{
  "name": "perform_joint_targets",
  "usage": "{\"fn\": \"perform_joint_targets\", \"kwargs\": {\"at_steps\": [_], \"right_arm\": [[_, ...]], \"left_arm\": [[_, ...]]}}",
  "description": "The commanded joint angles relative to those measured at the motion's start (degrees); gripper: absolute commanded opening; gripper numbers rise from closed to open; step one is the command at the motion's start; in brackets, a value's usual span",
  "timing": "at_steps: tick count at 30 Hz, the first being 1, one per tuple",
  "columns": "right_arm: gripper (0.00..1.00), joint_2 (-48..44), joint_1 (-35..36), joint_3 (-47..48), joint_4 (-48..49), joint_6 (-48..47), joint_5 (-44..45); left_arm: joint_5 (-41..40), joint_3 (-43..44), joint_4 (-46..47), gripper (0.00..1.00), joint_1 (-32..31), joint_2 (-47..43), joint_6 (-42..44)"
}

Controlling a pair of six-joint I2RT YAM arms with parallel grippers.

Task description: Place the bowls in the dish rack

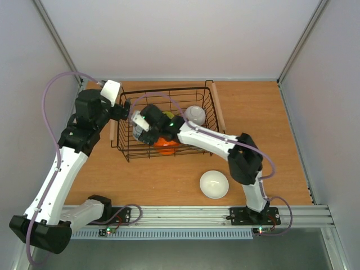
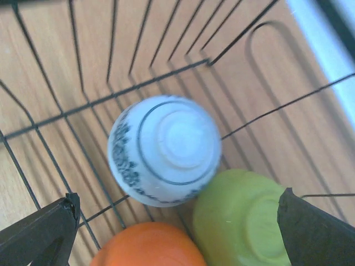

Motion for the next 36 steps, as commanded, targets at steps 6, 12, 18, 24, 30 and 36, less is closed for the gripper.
{"fn": "perform_joint_targets", "kwargs": {"at_steps": [6, 12, 18, 24, 30, 36], "right_arm": [[0.99, -13.5, -8.3, -7.5, 6.5, 10.3, -6.4], [0.93, -24.4, -16.7, -12.8, 4.9, 23.1, -6.8], [0.82, -41.1, -22.5, -19.6, -2.2, 37.0, -9.5], [0.62, -53.7, -22.5, -25.5, -13.2, 45.8, -9.5], [0.61, -68.6, -22.5, -33.5, -18.5, 49.3, -5.7], [0.61, -80.0, -22.5, -36.8, -25.6, 52.4, -3.0]], "left_arm": [[2.4, 1.3, -0.4, 0.99, -0.1, -0.6, -0.4], [12.9, 1.6, -2.8, 0.98, 0.0, 0.9, -0.6], [26.1, 4.7, -9.1, 0.95, -3.3, 3.7, -1.4], [26.0, 9.9, -17.2, 0.94, -19.2, 10.3, 0.6], [26.9, 16.3, -24.7, 0.92, -33.9, 22.4, -0.4], [25.9, 18.3, -25.7, 0.89, -46.0, 34.3, -1.1]]}}
